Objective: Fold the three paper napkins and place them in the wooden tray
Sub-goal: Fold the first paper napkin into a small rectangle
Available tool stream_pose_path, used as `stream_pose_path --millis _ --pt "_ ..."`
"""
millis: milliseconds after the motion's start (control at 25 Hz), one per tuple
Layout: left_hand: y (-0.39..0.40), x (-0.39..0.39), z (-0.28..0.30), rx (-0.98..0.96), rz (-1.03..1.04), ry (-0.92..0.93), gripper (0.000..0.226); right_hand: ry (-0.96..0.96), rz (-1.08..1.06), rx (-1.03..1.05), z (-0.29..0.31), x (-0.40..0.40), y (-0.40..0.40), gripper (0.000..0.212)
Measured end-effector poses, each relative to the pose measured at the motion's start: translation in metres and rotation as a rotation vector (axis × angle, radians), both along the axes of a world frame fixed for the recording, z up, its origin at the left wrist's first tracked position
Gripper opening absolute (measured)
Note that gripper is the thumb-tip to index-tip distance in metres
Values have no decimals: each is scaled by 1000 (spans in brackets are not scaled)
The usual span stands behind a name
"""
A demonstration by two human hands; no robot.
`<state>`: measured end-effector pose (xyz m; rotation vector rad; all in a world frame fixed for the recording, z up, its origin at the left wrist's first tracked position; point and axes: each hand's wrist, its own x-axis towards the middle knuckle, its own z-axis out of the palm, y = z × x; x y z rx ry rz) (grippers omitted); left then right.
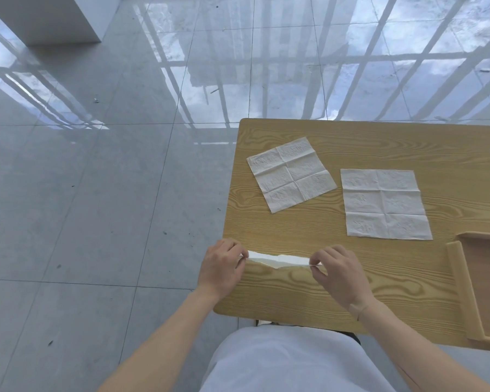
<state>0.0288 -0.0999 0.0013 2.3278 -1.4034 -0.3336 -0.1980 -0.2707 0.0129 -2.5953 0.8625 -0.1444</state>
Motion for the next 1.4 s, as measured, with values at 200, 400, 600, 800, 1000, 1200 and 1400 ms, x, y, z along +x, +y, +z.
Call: stream_pose_path --millis 200,400,600,800,1000,1200,1400 --pt "16 -12 -7 -51 -102 -97 17 -20 -59 -100 -7 -15 19 13" --pt "40 -32 -24 70 -121 -84 27 62 -40 -84 -27 -28 46 21" --pt "44 -41 -27 145 -109 -84 27 104 -105 -47 -32 -28 56 30" --pt "24 -55 -32 204 -211 -132 39 163 -15 -109 -39 -8 64 48" --pt "5 -71 -47 410 -300 -153 70 320 81 -79 -58 11 66 65" --pt "4 -75 -66 450 -320 -173 74 362 124 -68 -83 16 66 74" --pt "8 -75 -79 438 -281 -175 74 323 104 -54 -98 13 68 74"
